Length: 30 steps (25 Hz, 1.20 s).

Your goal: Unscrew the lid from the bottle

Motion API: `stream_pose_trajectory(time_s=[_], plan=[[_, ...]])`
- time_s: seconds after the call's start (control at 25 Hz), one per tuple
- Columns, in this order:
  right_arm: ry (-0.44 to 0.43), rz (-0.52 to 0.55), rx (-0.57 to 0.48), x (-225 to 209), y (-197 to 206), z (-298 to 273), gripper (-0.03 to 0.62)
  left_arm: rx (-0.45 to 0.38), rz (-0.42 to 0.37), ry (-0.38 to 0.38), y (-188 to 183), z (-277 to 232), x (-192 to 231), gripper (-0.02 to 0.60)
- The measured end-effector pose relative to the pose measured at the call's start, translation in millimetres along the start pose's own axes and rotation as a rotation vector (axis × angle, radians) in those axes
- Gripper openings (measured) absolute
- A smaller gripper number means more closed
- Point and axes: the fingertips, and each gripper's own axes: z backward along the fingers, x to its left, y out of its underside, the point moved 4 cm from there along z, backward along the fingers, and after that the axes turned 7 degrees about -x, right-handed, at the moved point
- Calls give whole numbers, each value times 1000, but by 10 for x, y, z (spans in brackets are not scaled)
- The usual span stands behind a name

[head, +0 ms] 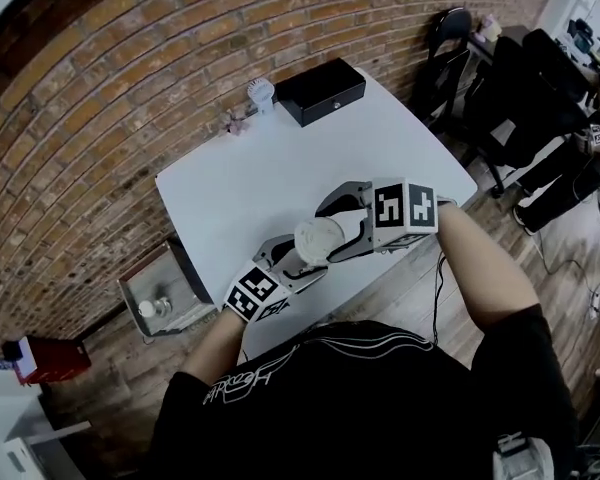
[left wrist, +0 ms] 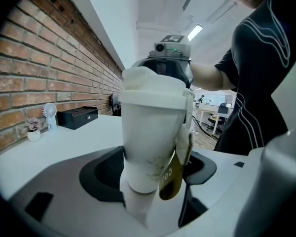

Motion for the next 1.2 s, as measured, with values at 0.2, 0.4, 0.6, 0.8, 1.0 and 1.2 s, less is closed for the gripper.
stream_pose_trajectory(time_s=[0.2,0.4,0.6,0.8,1.0,1.2], plan=[[-112,107,141,8,-56,-17,308,-7,-13,16,-12,-2,9,344],[-110,109,206,32,-97,-78,310,8,-16,14,6,9,8,344],[59,35,66,33,-214,-120,342,30,-20,14,6,28,35,344],[274,-111,-122,84,-247,-47,362,70,-13,-10,10,-15,45,342],[527,-280,-234,117,-112,74,357,63,3,-13,-1,-31,48,342],[689,-379,-270,227,32,16,357,47,7,-16,-1,-35,36,342]])
